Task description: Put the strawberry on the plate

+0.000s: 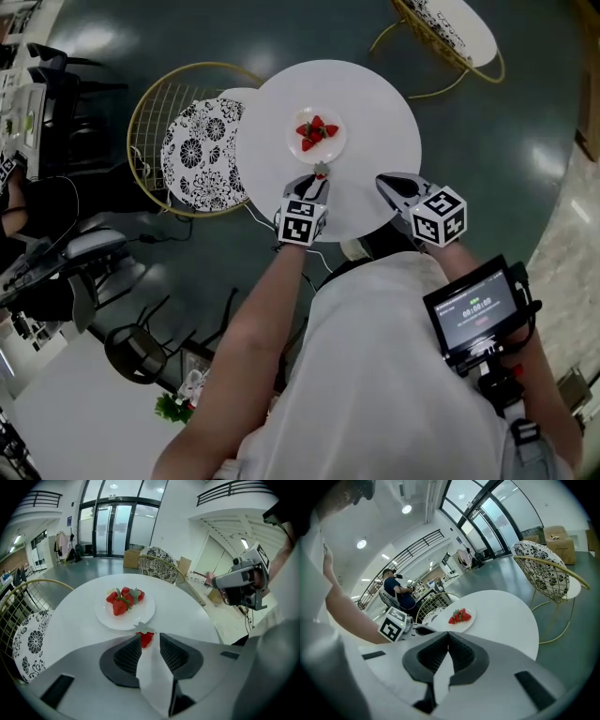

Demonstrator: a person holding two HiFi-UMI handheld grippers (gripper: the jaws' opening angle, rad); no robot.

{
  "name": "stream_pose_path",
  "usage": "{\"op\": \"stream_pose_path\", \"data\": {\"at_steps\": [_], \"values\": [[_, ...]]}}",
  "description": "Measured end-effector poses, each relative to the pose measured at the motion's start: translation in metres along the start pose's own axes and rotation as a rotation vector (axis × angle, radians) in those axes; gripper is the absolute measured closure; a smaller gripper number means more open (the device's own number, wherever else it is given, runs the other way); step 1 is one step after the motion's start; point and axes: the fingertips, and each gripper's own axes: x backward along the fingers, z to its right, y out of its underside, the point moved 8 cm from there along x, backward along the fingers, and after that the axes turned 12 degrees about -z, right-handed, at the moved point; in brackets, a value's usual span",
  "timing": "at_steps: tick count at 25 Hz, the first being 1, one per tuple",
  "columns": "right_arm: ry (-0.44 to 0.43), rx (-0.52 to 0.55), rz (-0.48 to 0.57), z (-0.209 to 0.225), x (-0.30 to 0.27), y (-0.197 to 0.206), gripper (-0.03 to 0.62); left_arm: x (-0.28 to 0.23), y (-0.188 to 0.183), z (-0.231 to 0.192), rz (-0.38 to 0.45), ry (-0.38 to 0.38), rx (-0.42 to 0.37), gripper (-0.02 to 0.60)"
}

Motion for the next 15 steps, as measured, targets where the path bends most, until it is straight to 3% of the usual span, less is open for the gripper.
{"op": "stream_pose_path", "data": {"at_steps": [10, 15], "values": [[0.036, -0.05, 0.011, 0.01, 0.007, 0.011, 0.588, -0.018, -0.007, -0.006, -0.064, -0.025, -0.056, 0.46], [0.042, -0.054, 0.009, 0.011, 0.008, 0.013, 0.588, -0.024, -0.009, -0.007, -0.07, -0.027, -0.04, 0.46]]}}
